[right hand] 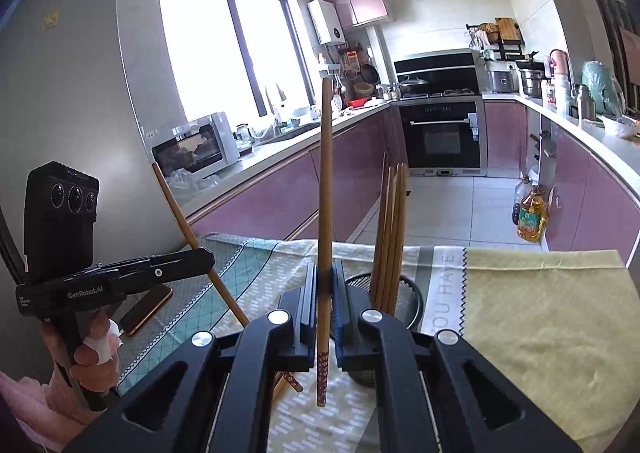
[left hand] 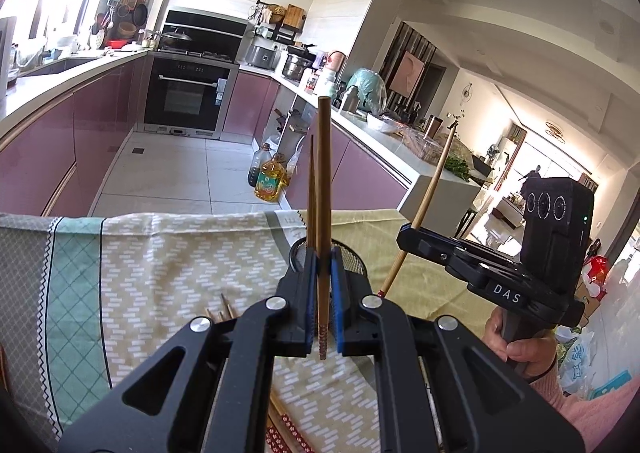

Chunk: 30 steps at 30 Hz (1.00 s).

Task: Organize utensils
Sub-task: 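Carry the upright chopstick over the black mesh cup and lower it in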

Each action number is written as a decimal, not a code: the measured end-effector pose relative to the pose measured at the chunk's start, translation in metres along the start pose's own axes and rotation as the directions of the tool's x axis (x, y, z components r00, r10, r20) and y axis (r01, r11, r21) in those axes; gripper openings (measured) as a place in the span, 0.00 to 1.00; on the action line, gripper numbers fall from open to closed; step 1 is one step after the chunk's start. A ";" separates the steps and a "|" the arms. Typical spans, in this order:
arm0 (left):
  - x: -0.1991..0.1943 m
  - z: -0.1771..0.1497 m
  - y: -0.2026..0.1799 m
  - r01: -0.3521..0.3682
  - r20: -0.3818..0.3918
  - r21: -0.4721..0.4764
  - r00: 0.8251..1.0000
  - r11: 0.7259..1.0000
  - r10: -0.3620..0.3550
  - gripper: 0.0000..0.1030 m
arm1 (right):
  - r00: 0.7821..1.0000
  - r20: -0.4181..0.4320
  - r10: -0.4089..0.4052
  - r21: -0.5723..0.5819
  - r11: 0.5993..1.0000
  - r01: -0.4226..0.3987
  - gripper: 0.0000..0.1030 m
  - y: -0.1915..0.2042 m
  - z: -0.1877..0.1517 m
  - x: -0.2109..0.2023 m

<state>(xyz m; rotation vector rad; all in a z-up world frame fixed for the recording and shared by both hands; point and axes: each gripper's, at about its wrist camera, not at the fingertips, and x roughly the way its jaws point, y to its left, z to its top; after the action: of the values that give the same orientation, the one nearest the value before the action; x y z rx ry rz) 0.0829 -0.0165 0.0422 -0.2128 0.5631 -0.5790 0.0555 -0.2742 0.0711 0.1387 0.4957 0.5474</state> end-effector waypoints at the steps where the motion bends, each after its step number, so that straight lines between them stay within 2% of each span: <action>1: 0.001 0.002 -0.001 0.002 0.003 0.004 1.000 1.000 -0.002 0.07 | 1.000 0.006 -0.004 -0.001 1.000 0.004 0.06 -0.001 0.002 0.000; 16: 0.005 0.036 -0.020 0.013 0.065 0.053 0.998 0.999 -0.016 0.07 | 0.997 0.076 -0.025 -0.011 1.000 0.026 0.06 -0.011 0.030 0.001; 20: 0.008 0.047 -0.022 -0.003 0.088 0.061 0.996 0.998 -0.002 0.07 | 0.995 0.092 -0.041 -0.016 0.999 0.043 0.06 -0.014 0.037 0.005; 30: 0.027 0.047 -0.023 -0.047 0.060 0.071 0.997 0.996 0.043 0.07 | 0.993 0.108 -0.051 0.001 0.999 0.052 0.06 -0.022 0.042 0.017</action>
<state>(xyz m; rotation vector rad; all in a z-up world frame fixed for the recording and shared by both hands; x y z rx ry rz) 0.1174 -0.0495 0.0767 -0.1479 0.4879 -0.5471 0.0993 -0.2840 0.0952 0.1525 0.3924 0.4872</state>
